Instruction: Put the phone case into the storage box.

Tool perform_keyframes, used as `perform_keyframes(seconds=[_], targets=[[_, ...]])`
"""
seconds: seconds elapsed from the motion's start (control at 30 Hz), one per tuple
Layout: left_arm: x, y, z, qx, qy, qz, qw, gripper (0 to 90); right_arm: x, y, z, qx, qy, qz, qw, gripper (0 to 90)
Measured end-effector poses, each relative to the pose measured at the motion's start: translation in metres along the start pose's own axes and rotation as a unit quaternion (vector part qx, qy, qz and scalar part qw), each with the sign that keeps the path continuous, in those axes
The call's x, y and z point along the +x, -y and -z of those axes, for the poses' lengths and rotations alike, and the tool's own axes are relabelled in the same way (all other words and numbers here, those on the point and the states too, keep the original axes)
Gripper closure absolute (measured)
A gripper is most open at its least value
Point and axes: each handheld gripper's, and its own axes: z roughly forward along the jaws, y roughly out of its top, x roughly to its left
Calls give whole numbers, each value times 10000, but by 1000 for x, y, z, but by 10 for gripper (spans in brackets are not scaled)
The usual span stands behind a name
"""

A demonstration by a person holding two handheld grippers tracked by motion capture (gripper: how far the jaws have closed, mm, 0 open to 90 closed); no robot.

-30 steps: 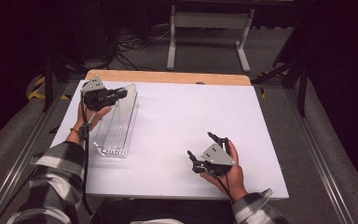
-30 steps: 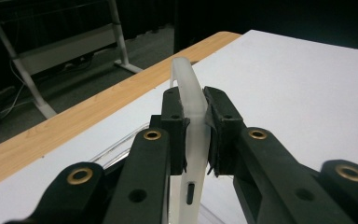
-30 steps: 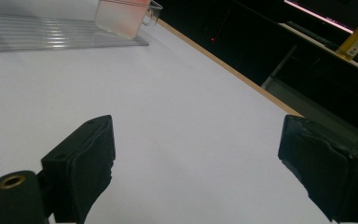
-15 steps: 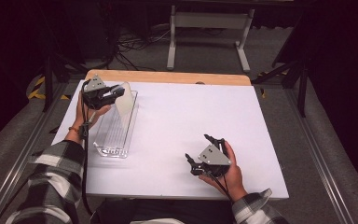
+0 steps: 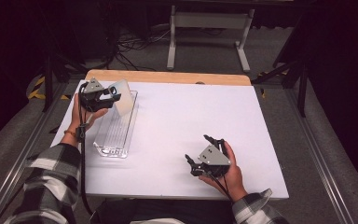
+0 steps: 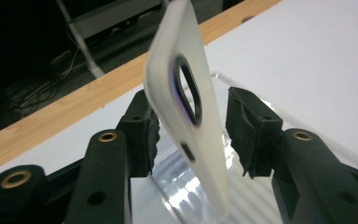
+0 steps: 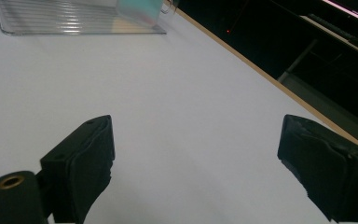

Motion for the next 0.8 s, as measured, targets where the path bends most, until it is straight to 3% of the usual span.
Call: perform_keyframes(seconds=[0.1, 0.17, 0.33, 0.4, 0.57, 0.8], targets=[[-1, 6, 0, 346, -127, -142, 9992, 590, 0, 0, 0, 18, -9, -5, 10000, 115], [-2, 8, -1, 410, -149, -52, 9990, 623, 0, 0, -1, 18, -11, -3, 10000, 115], [-2, 5, -5, 420, -379, -25, 9984, 735, 1, 0, -1, 31, -13, 16, 10000, 118], [-3, 5, -6, 412, -383, -39, 9984, 744, 1, 0, -1, 54, -29, 23, 10000, 118], [-6, 3, -16, 452, -613, -78, 9971, 754, 1, 0, -1, 58, -45, 20, 10000, 118], [-6, 5, -22, 531, -776, -34, 9956, 830, 0, 0, -1, 72, -15, 5, 10000, 122]])
